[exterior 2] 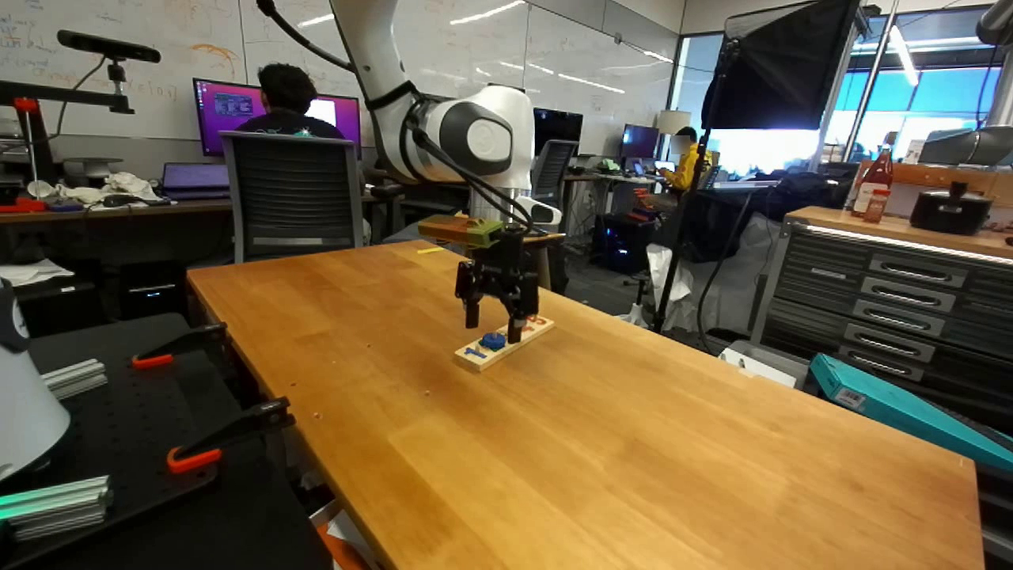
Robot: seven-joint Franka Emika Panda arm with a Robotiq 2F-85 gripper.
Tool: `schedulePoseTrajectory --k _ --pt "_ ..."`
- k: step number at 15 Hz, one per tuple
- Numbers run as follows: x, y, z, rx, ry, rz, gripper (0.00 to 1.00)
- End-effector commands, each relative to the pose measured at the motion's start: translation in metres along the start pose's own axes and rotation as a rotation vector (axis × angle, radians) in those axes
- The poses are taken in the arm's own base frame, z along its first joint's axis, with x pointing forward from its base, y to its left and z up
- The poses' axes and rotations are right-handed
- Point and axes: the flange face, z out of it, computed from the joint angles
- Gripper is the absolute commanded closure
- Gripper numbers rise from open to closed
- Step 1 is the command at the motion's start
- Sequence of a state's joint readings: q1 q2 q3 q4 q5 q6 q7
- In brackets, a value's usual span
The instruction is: Remove the blue object from the top of the wooden object
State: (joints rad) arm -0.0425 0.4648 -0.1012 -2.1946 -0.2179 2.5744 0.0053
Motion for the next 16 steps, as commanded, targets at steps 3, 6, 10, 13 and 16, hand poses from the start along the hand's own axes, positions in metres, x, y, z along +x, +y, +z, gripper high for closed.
schedulePoseTrajectory --k 3,6,10,13,16 --pt "0.014 -0.021 0.016 0.003 0.018 -0.006 0.00" --pt "0.022 -0.033 0.015 0.004 0.043 -0.029 0.34" --pt "0.038 -0.043 0.008 0.008 0.090 -0.040 0.08" --pt "0.050 -0.043 0.001 0.005 0.119 -0.041 0.00" --pt "0.053 -0.037 0.001 0.003 0.116 -0.026 0.00"
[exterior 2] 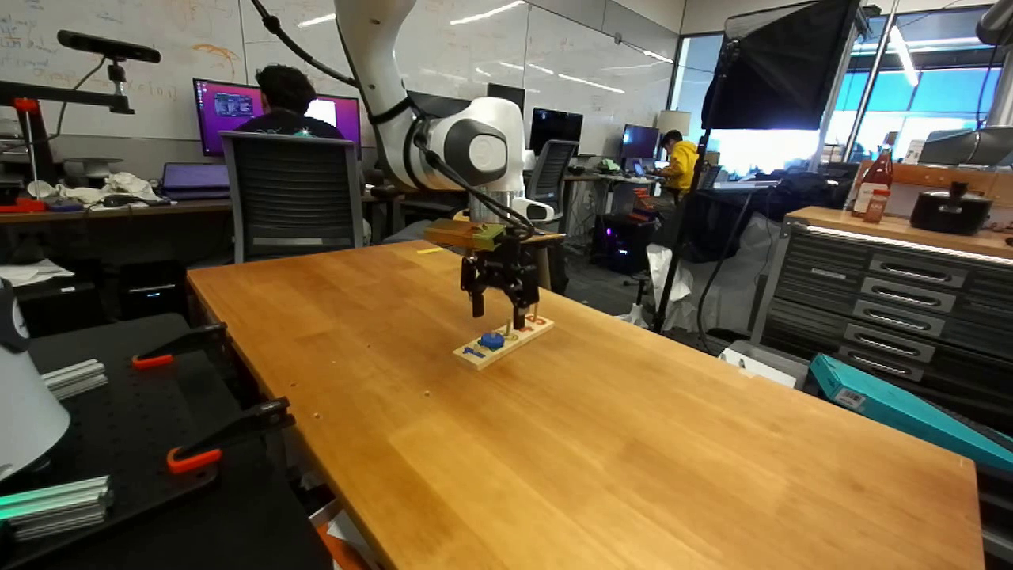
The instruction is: Remove the blue object from the top of the wooden object
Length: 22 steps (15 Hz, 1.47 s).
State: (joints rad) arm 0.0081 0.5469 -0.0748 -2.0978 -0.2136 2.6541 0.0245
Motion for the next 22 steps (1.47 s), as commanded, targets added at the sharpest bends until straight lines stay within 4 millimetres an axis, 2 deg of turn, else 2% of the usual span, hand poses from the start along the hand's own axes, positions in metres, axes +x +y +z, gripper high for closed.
schedulePoseTrajectory --k 1,9,10,11,17,18,22 --pt "0.010 0.007 0.005 -0.003 0.007 0.039 0.00" --pt "-0.002 0.024 0.012 0.002 -0.044 0.111 0.00" --pt "-0.004 0.024 0.013 0.003 -0.053 0.115 0.08" --pt "-0.006 0.023 0.014 0.005 -0.060 0.118 0.25" --pt "-0.011 0.024 0.018 0.007 -0.082 0.142 0.73" --pt "-0.011 0.025 0.017 0.007 -0.083 0.149 0.79" --pt "-0.010 0.030 0.014 0.010 -0.100 0.192 0.82"
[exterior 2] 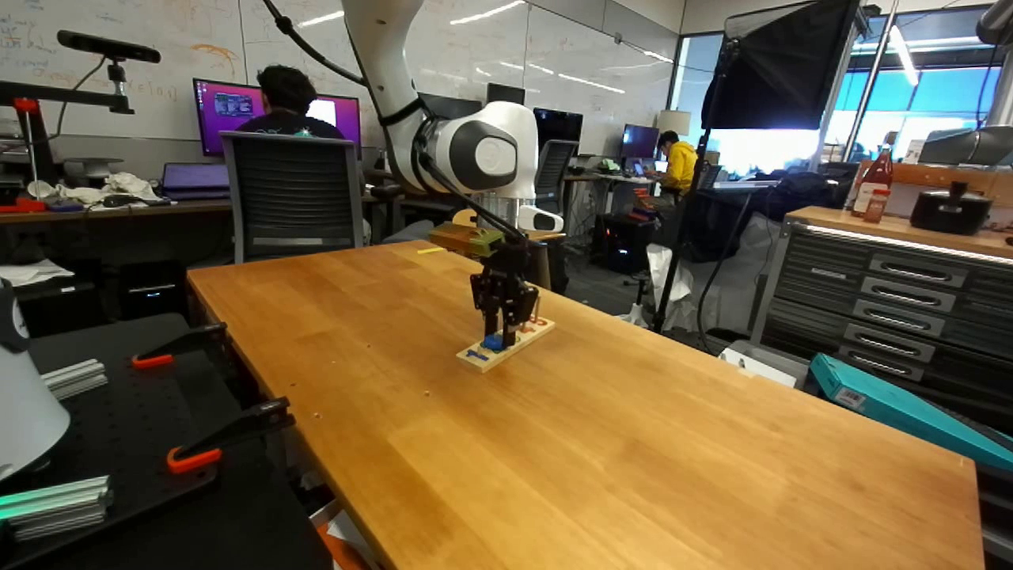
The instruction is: Remove the blue object from the top of the wooden object
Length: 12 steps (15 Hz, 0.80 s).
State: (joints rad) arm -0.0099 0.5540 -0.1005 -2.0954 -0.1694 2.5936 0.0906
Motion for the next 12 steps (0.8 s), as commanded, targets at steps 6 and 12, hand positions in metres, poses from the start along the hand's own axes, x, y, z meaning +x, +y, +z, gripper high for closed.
schedulePoseTrajectory --k 6,12 --pt "0.015 -0.017 -0.049 0.086 -0.035 0.096 0.82" --pt "0.025 -0.053 -0.110 0.151 -0.021 0.060 0.82"
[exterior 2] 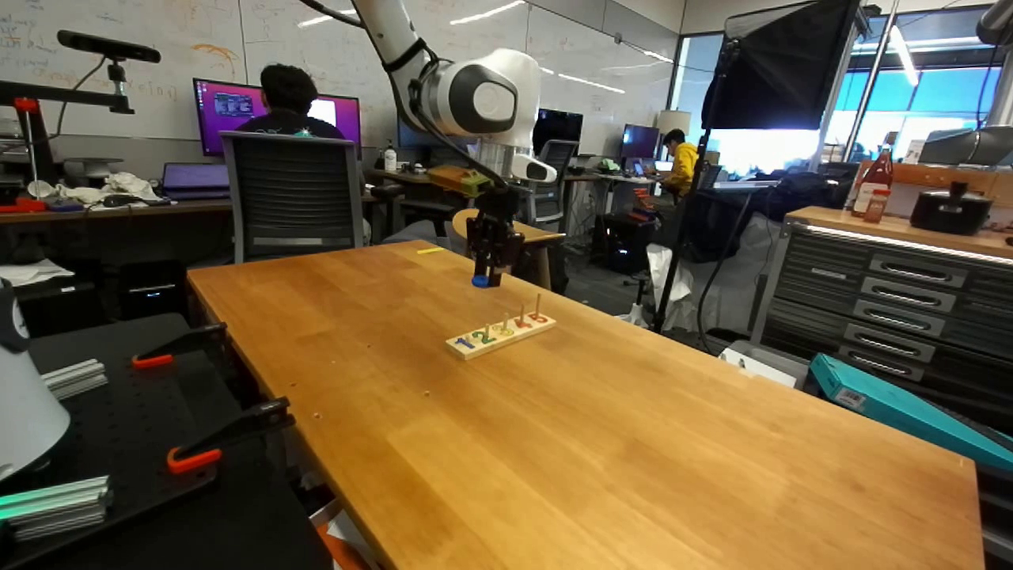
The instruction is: Remove the blue object from the top of the wooden object
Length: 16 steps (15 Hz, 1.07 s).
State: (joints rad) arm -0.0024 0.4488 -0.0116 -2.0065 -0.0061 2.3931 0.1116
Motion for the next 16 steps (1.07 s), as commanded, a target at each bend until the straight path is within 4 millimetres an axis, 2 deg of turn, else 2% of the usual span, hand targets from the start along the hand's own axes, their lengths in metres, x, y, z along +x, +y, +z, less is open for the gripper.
schedulePoseTrajectory --k 1,5,13,14,15,16 --pt "-0.001 -0.016 -0.024 0.017 -0.010 -0.034 0.82" --pt "-0.011 -0.020 0.001 -0.009 -0.014 -0.093 0.82" --pt "-0.040 -0.021 0.074 -0.058 -0.042 -0.197 0.80" --pt "-0.042 -0.023 0.079 -0.054 -0.038 -0.197 0.50" --pt "-0.043 -0.024 0.082 -0.050 -0.036 -0.198 0.31" --pt "-0.044 -0.026 0.084 -0.044 -0.029 -0.198 0.24"
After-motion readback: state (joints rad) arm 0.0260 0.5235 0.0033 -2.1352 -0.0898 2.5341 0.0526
